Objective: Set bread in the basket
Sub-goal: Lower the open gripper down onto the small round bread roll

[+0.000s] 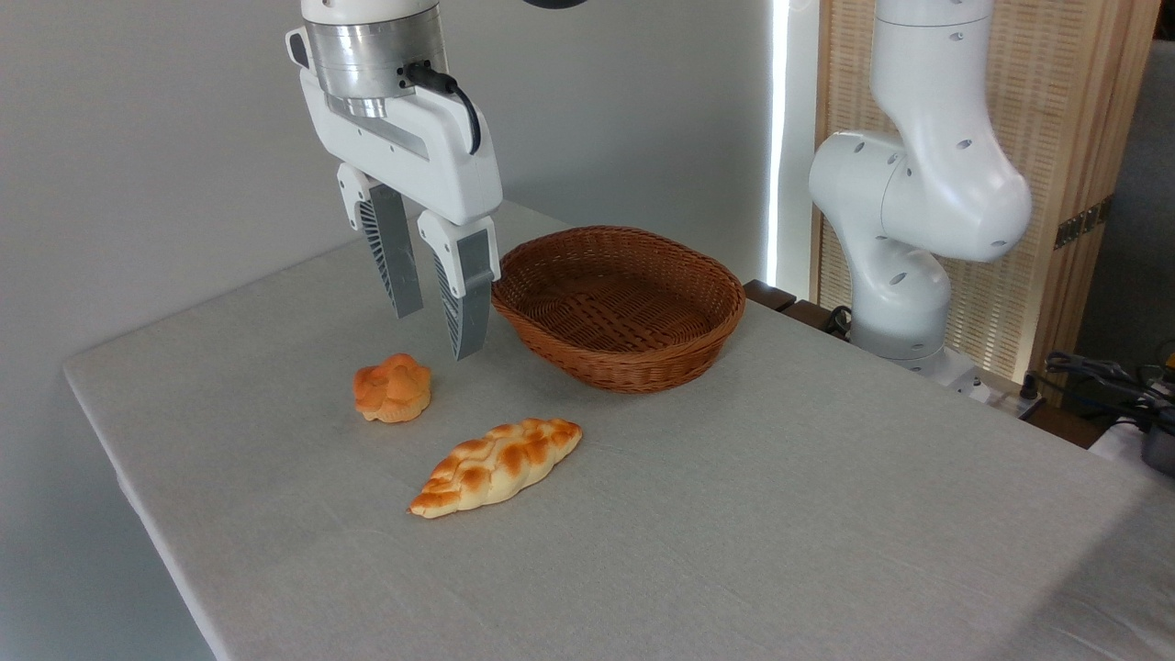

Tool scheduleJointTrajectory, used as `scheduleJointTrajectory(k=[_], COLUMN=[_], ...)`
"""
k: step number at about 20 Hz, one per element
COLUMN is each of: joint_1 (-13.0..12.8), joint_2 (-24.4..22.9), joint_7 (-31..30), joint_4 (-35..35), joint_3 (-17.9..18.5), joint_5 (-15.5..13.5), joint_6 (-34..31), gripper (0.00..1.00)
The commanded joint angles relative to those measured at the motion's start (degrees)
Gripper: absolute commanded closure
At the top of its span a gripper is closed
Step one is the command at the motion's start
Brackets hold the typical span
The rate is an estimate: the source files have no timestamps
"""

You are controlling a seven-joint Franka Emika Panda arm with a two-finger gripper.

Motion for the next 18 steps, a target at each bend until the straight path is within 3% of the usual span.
scheduleJointTrajectory(k=[1, 12, 17, 18], joint_1=[-0.43, -0.52, -0.52, -0.52], joint_2=[1.19, 1.19, 1.81, 1.81], joint_7=[-1.08, -0.74, -1.17, -1.09], joint_4=[1.45, 1.09, -2.24, -3.55], joint_3=[0.14, -0.12, -7.23, -8.11], joint_5=[0.75, 0.48, -0.39, -1.79], joint_6=[-1.23, -0.7, 6.23, 8.16], gripper=[0.0, 0.0, 0.0, 0.0])
